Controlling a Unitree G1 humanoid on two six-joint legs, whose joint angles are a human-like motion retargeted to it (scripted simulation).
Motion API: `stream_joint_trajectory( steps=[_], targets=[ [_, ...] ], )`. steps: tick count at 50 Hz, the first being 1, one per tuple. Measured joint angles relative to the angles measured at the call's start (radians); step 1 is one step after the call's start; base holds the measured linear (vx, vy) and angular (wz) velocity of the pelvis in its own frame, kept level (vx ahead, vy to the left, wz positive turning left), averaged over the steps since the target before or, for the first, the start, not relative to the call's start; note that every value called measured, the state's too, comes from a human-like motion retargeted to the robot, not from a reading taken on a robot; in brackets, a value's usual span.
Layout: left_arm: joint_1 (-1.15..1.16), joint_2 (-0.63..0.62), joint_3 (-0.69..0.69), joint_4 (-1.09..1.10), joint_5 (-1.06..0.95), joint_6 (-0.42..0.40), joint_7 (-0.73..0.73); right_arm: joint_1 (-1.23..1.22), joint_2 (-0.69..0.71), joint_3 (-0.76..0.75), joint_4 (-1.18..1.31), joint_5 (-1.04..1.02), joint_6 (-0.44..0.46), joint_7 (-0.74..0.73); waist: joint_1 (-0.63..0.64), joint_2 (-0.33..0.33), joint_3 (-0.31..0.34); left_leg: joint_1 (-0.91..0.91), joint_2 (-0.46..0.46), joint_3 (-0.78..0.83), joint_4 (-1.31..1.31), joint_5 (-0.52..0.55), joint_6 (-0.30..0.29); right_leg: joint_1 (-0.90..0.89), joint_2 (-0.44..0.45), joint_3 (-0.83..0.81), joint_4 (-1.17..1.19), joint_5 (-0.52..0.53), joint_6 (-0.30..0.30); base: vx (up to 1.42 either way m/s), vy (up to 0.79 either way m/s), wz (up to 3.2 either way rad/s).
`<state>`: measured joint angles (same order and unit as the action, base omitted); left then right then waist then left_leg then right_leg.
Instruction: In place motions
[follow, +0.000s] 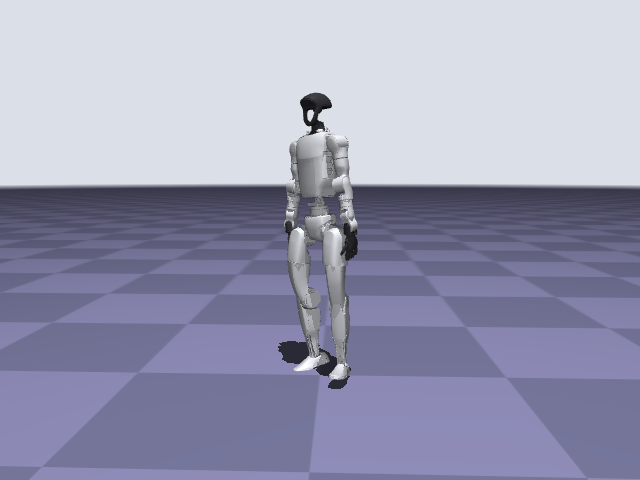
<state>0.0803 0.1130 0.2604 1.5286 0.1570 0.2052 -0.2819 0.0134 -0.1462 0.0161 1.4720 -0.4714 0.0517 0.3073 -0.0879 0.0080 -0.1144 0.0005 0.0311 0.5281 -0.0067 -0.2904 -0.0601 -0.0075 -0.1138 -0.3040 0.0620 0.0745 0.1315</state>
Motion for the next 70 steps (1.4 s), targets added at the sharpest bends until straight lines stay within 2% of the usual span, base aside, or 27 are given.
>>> stream_joint_trajectory(
  steps=[52,55,58,60,63,65,67,68,70],
  targets=[
    [-0.004,0.000,0.008,-0.010,-0.009,0.004,0.003,-0.010,-0.012,-0.010,-0.007,0.004,-0.001,-0.002,0.007,0.015,-0.006,-0.041,0.014,-0.017,0.015,0.017,-0.008,-0.032,0.011,0.015,0.003,-0.003,-0.008,-0.01,0.00,0.00],
    [-0.019,0.002,0.015,-0.020,-0.003,0.004,0.002,-0.021,-0.016,-0.021,-0.007,0.007,-0.003,-0.002,0.008,0.015,0.008,-0.081,0.012,-0.081,0.057,0.024,-0.012,-0.051,0.012,0.086,0.013,-0.009,0.007,-0.17,-0.01,0.24],
    [-0.051,0.009,0.012,-0.021,-0.014,0.006,0.010,-0.025,-0.023,-0.046,-0.004,0.006,-0.006,0.002,0.000,0.007,0.009,-0.164,0.007,-0.184,0.127,0.065,-0.016,-0.058,-0.013,0.032,-0.001,-0.002,0.009,-0.19,-0.03,0.71],
    [-0.076,0.014,0.004,-0.022,-0.026,0.006,0.018,-0.017,-0.029,-0.067,-0.009,0.004,-0.007,0.002,0.021,-0.013,0.012,-0.204,-0.009,-0.256,0.162,0.089,0.003,-0.059,-0.033,0.000,-0.013,0.003,0.005,-0.12,-0.03,0.49],
    [-0.099,0.018,-0.042,-0.039,-0.046,-0.001,0.025,0.002,-0.041,-0.103,-0.022,-0.001,-0.011,0.000,0.074,-0.050,0.038,-0.219,-0.042,-0.391,0.195,0.063,0.062,-0.047,-0.069,-0.035,-0.022,0.012,0.010,-0.03,-0.02,0.19],
    [-0.097,0.024,-0.064,-0.052,-0.052,-0.007,0.025,0.008,-0.045,-0.113,-0.023,-0.011,-0.010,-0.002,0.107,-0.060,0.054,-0.189,-0.016,-0.326,0.180,0.053,0.063,-0.040,-0.070,-0.026,-0.021,0.014,0.014,0.11,0.01,-0.28],
    [-0.092,0.029,-0.062,-0.052,-0.046,-0.011,0.025,0.002,-0.050,-0.118,-0.019,-0.020,-0.005,-0.007,0.101,-0.044,0.057,-0.147,0.033,-0.207,0.140,0.070,0.008,-0.037,-0.053,-0.026,-0.016,0.011,0.017,0.14,0.07,-0.10],
    [-0.087,0.028,-0.056,-0.047,-0.041,-0.011,0.027,0.000,-0.053,-0.118,-0.017,-0.021,-0.002,-0.009,0.085,-0.039,0.053,-0.130,0.040,-0.163,0.124,0.061,0.003,-0.034,-0.051,-0.030,-0.014,0.008,0.019,0.23,0.09,0.09],
    [-0.074,0.026,-0.035,-0.026,-0.032,-0.011,0.032,0.000,-0.059,-0.110,-0.015,-0.009,-0.002,-0.010,0.048,-0.032,0.038,-0.119,0.027,-0.176,0.094,0.045,0.007,-0.030,-0.049,-0.029,-0.013,0.004,0.023,0.37,0.12,0.09]
  ],
)
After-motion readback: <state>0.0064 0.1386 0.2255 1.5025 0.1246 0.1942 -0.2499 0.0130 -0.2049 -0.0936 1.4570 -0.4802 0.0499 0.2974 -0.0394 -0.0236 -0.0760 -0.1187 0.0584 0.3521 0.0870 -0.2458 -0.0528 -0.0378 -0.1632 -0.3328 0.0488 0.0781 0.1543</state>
